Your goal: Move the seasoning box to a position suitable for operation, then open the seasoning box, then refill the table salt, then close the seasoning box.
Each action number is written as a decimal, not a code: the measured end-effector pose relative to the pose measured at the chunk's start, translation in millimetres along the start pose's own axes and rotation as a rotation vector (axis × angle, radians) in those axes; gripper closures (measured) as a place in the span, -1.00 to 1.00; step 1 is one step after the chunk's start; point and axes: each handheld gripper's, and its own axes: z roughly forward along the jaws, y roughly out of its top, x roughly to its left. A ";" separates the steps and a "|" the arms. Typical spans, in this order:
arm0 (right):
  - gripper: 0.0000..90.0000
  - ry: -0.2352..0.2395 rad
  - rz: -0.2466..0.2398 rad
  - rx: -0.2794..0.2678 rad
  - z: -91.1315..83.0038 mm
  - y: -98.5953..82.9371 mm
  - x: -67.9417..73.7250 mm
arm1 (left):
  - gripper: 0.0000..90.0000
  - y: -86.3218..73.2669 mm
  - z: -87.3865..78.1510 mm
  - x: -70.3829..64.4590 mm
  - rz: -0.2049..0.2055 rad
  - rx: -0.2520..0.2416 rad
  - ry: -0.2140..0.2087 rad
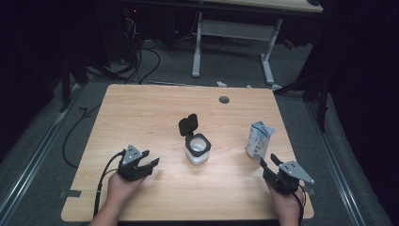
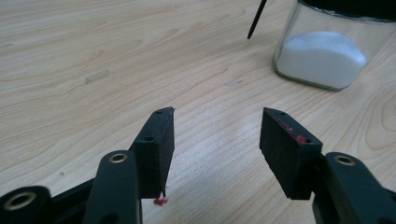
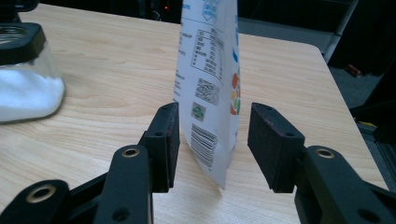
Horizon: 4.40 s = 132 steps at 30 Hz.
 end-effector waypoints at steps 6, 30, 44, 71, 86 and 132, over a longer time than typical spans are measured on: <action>0.23 0.015 -0.021 -0.012 -2.5 2.2 8.0 | 0.01 0.4 1.2 0.0 -0.003 0.004 -0.003; 0.28 0.184 -0.095 0.029 39.5 13.9 53.0 | 0.06 -10.0 -7.8 -7.0 -0.014 0.038 -0.011; 0.42 0.237 -0.107 0.067 69.7 19.3 73.0 | 0.21 -9.9 -6.8 -8.5 -0.041 0.004 0.013; 0.71 0.303 -0.130 0.141 92.9 23.7 100.5 | 0.72 54.9 37.8 -14.6 -0.115 -0.031 0.035; 0.81 0.329 -0.139 0.130 89.6 23.0 103.6 | 0.88 81.2 53.0 -20.1 -0.108 -0.047 0.064; 1.00 0.376 -0.232 0.145 89.7 21.3 133.5 | 0.99 99.2 53.0 -63.4 -0.067 -0.119 -0.048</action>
